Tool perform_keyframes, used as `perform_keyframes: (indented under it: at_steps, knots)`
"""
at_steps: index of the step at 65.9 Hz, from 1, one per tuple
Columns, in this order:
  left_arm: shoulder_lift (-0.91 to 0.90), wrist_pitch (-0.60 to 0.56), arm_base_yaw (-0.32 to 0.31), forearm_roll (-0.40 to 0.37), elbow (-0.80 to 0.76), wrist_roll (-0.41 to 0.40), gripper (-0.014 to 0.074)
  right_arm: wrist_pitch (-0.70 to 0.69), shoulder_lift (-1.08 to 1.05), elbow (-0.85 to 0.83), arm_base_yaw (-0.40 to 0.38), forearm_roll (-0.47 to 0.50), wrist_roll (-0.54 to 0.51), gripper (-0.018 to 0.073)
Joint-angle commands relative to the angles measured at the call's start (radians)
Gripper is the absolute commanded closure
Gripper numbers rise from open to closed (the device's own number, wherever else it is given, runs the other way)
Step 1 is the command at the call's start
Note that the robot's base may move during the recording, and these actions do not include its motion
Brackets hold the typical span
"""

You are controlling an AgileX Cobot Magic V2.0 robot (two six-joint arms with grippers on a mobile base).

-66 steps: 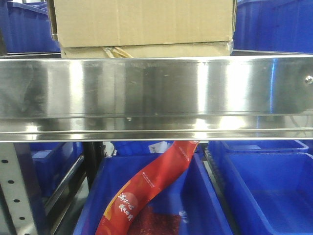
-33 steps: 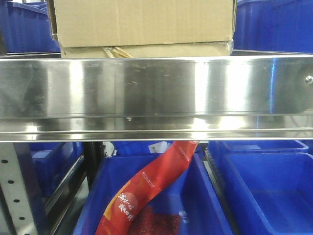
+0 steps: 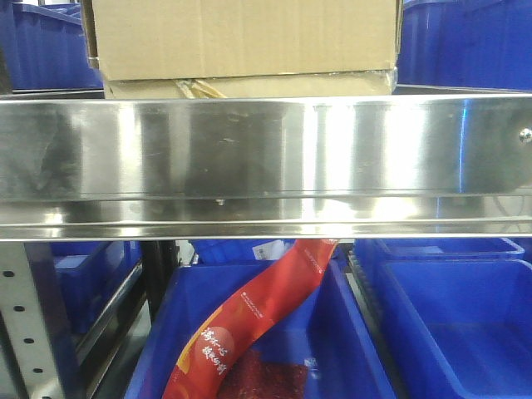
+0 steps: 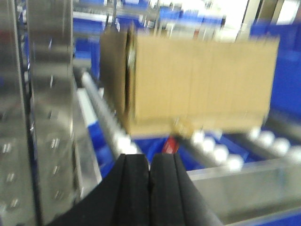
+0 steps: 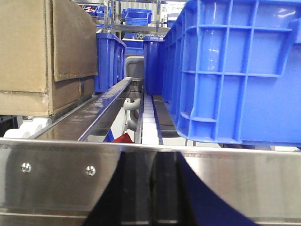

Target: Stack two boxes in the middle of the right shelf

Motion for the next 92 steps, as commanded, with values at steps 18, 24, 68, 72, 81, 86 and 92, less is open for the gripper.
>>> perform_keyframes:
  at_steps: [18,24,68,72,81,86,92]
  knots:
    - [-0.155,-0.183,0.259,-0.301,0.270,0.370,0.0689,-0.023,-0.003,0.003,-0.007,0.003,-0.006,0.0722]
    - [-0.176,-0.284,0.302,-0.301,0.336,0.370,0.0689,-0.023,-0.003,0.003,-0.007,0.003,-0.006,0.0722]
    - [-0.176,-0.364,0.373,-0.299,0.355,0.365,0.0689,-0.023,-0.003,0.003,-0.007,0.003,-0.006,0.0722]
    - [-0.176,-0.364,0.419,-0.299,0.355,0.365,0.0689,-0.023,-0.003,0.003,-0.007,0.003,-0.006,0.0722]
    - [-0.176,-0.364,0.467,-0.299,0.355,0.365,0.0689,-0.023,-0.003,0.003,-0.007,0.003,-0.006,0.0722]
    - [-0.176,-0.364,0.460,-0.299,0.355,0.365,0.0689,-0.023,-0.003,0.003,-0.007,0.003,-0.006,0.0722]
    - [-0.176,-0.364,0.437,-0.299,0.355,0.365,0.0689,-0.023,-0.003,0.003,-0.007,0.003,-0.006,0.0722]
